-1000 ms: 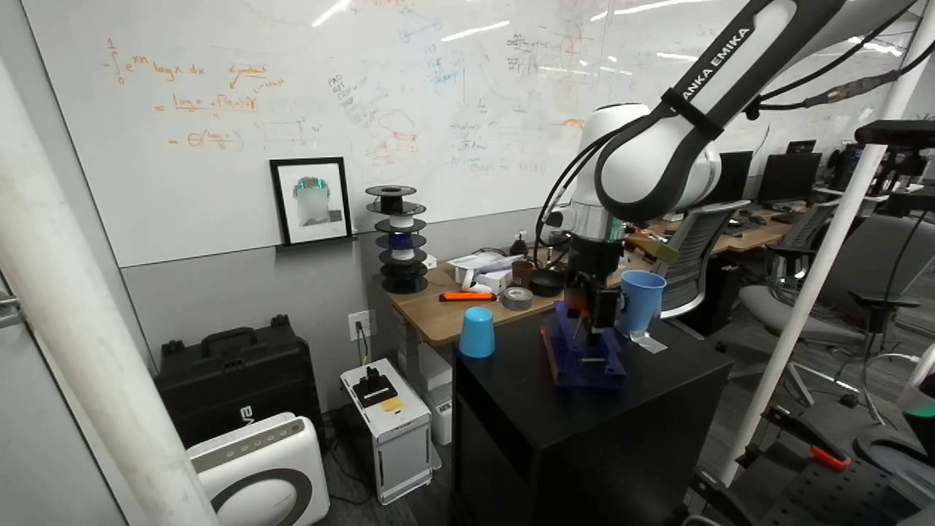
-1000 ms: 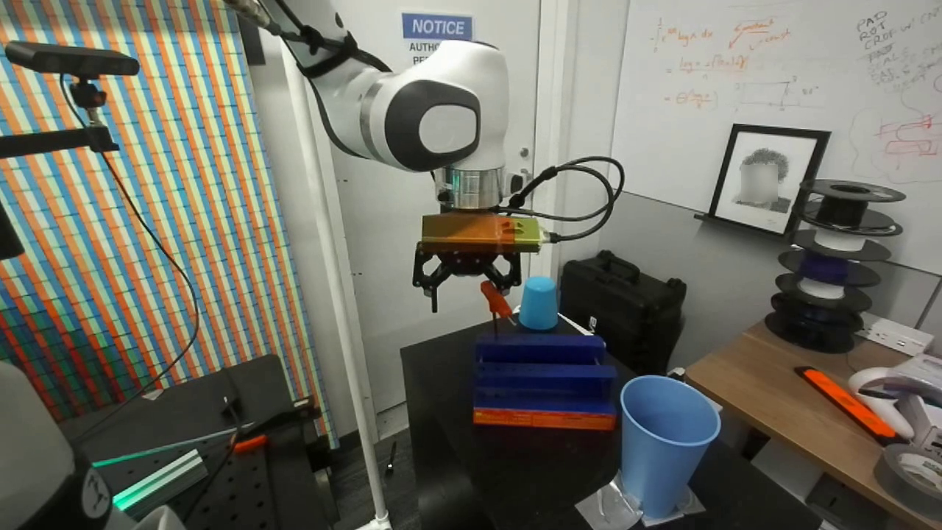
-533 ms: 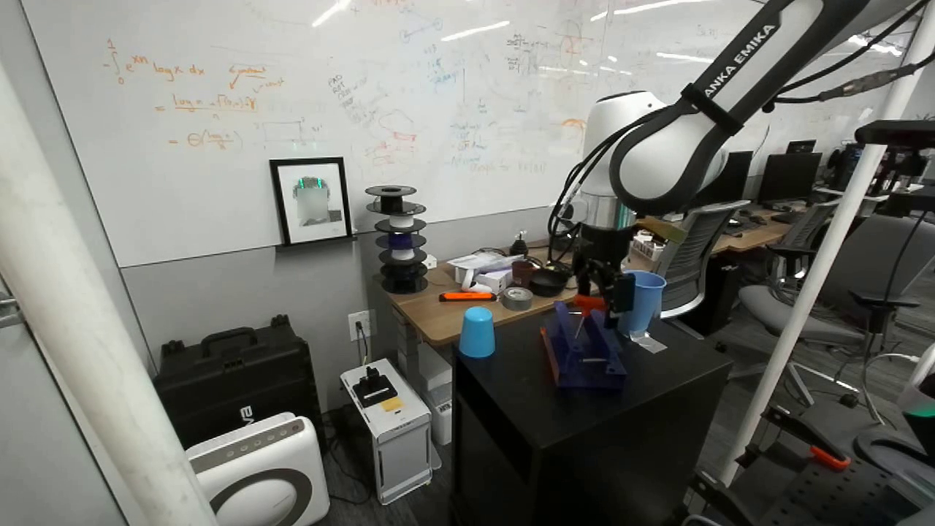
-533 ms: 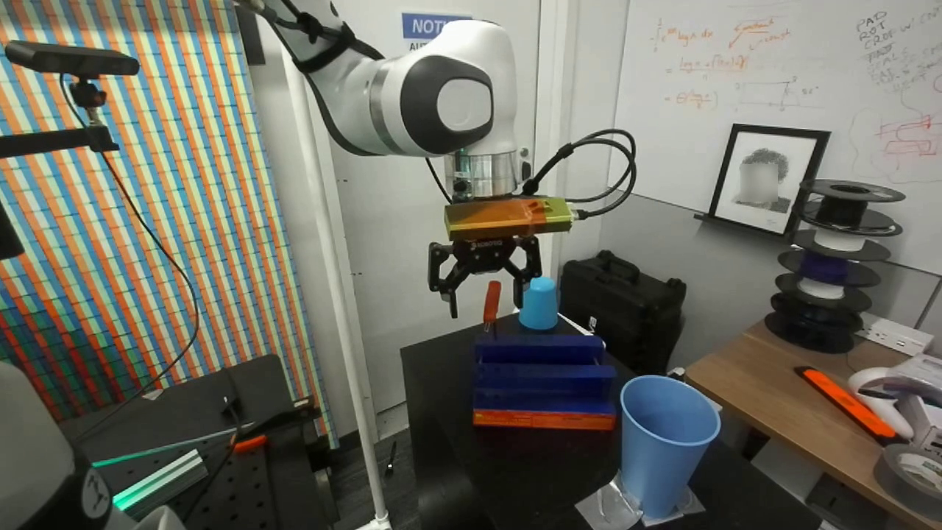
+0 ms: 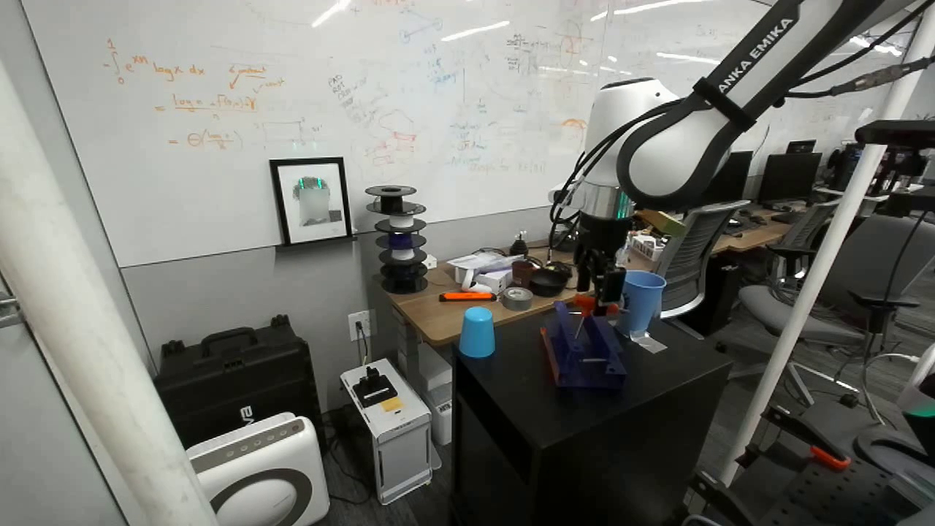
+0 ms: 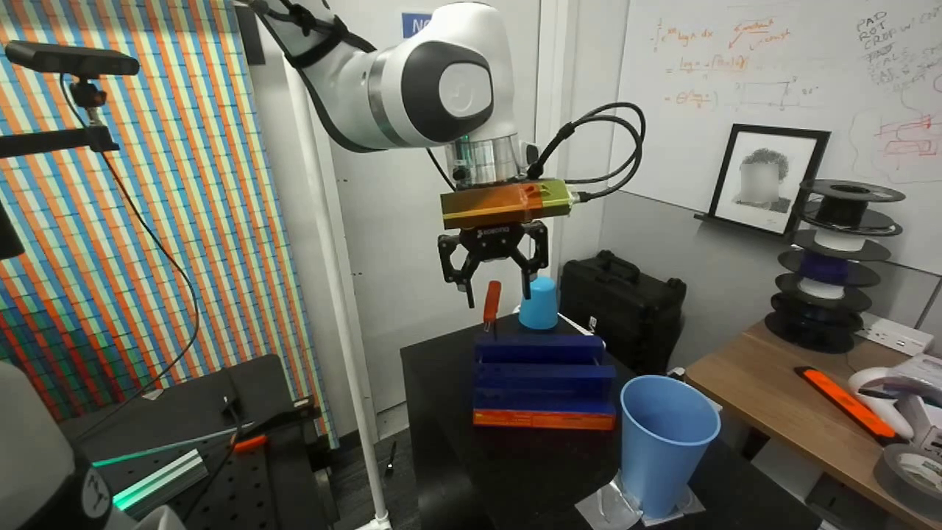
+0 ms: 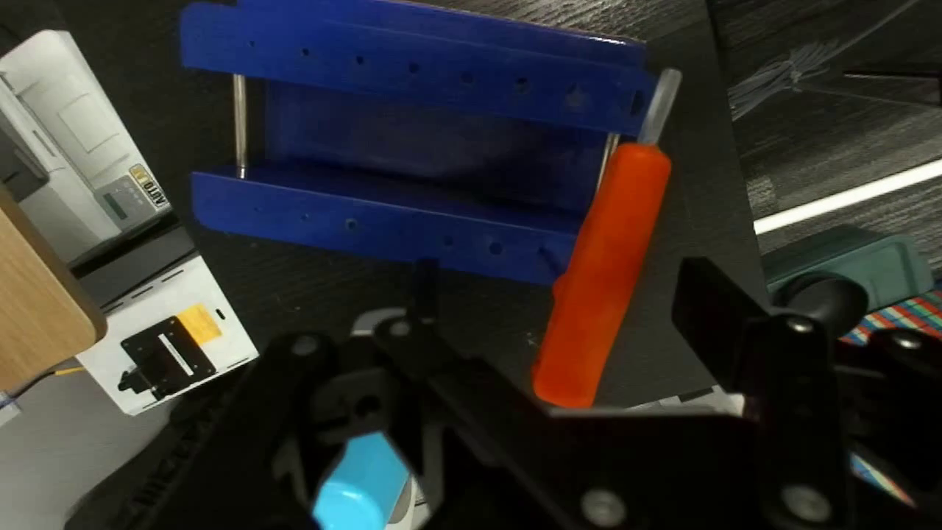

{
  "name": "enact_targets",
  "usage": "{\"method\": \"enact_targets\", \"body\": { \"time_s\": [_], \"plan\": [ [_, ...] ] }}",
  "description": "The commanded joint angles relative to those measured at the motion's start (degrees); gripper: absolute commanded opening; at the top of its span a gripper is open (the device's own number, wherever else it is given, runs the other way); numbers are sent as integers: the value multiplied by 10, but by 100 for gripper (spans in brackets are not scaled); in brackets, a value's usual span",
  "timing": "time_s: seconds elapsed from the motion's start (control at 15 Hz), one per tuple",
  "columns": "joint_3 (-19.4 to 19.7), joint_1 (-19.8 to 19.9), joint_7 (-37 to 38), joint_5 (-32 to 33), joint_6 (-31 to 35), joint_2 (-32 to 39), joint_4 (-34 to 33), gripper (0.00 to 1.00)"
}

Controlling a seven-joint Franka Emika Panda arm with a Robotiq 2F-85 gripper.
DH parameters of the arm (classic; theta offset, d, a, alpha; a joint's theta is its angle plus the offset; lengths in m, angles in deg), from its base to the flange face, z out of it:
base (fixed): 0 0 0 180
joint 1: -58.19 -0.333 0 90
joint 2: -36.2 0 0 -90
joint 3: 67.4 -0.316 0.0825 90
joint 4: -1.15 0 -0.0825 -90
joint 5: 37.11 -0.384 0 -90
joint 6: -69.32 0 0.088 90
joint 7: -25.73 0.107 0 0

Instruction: Put the wrench inside the blue cup on the right

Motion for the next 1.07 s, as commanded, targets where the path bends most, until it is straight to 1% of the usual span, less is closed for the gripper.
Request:
{"method": "enact_targets", "body": {
  "time_s": [0.0, 0.13, 0.27, 0.33, 0.47, 0.53, 0.6, 0.73, 1.0],
  "plan": [
    [1, -2, 37, 17, 10, -1, 5, 48],
    [0, -2, 50, 19, 6, -1, 8, 34],
    [2, -3, 78, 37, -1, -4, 11, 18],
    [3, -2, 86, 39, -3, -8, 13, 13],
    [2, -2, 100, 41, -8, -19, 17, 9],
    [1, -3, 105, 39, -13, -31, 19, 15],
    [0, -3, 107, 37, -16, -41, 22, 15],
    [-2, -5, 115, 37, -22, -76, 35, 15],
    [-6, -20, 113, 9, -54, -171, 68, 14]
  ]
}}
